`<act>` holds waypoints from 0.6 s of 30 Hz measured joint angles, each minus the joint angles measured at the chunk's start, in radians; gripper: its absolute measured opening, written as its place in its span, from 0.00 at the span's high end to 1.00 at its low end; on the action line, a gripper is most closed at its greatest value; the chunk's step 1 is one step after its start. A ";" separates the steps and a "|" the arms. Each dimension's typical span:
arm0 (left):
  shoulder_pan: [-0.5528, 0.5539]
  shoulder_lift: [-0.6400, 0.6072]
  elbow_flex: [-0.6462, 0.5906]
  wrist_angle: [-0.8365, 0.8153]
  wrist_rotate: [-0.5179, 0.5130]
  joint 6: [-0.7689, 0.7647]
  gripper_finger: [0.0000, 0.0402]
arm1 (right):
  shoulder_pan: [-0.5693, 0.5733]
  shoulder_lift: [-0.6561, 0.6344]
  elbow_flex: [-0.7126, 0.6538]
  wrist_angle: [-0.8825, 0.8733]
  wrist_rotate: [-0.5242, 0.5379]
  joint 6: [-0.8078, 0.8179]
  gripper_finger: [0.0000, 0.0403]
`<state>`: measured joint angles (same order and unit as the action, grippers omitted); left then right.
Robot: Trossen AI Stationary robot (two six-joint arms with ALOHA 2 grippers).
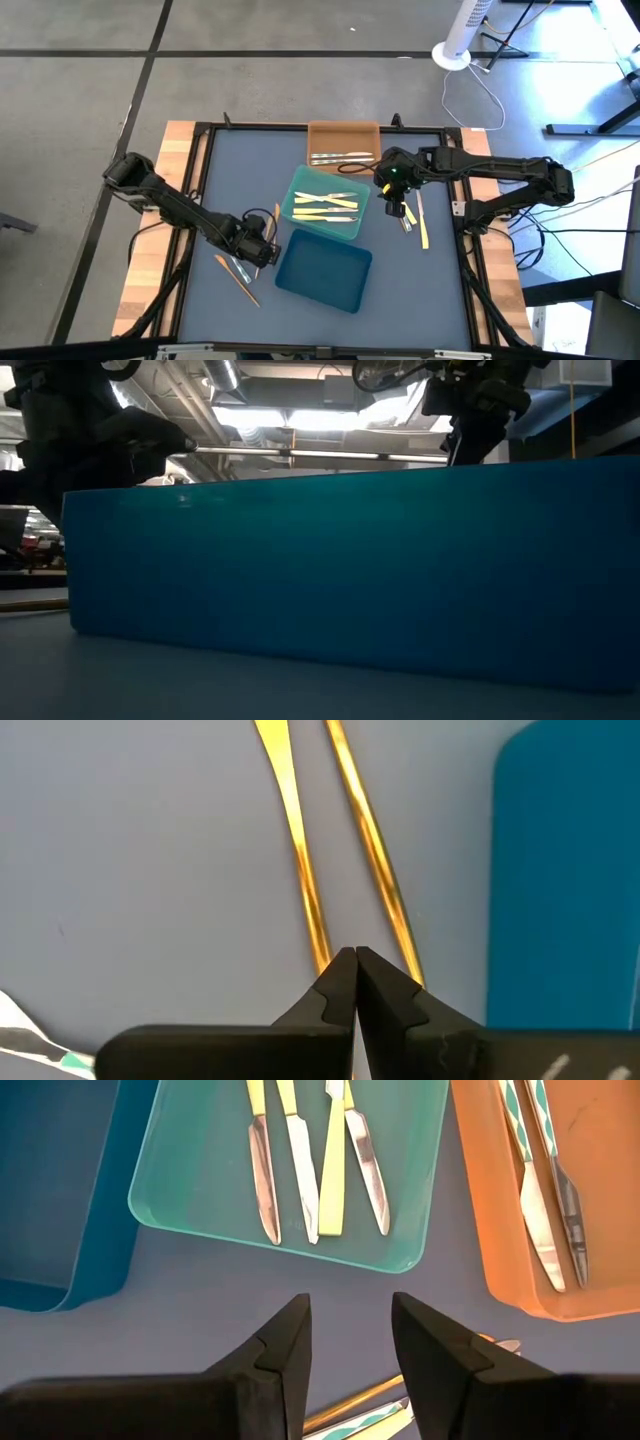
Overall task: Sort silverware by color (type)
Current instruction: Put the golden knife into the blue bin
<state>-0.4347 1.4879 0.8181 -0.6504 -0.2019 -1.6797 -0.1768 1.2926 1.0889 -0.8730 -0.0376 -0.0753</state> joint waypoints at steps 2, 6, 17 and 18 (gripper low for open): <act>0.000 0.000 0.000 0.000 0.004 0.030 0.99 | 0.000 0.000 0.000 0.000 0.000 0.000 0.68; 0.000 0.000 0.000 0.000 0.005 0.042 0.99 | 0.000 0.000 0.000 0.000 0.000 0.000 0.68; 0.000 0.000 0.000 -0.001 0.002 0.104 0.99 | 0.000 0.000 0.000 0.000 0.000 0.000 0.68; 0.000 0.000 0.000 -0.001 0.002 0.101 0.99 | 0.000 0.000 0.000 0.000 0.000 0.000 0.68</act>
<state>-0.4343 1.4883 0.8182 -0.6514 -0.1996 -1.5792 -0.1768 1.2926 1.0893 -0.8730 -0.0376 -0.0757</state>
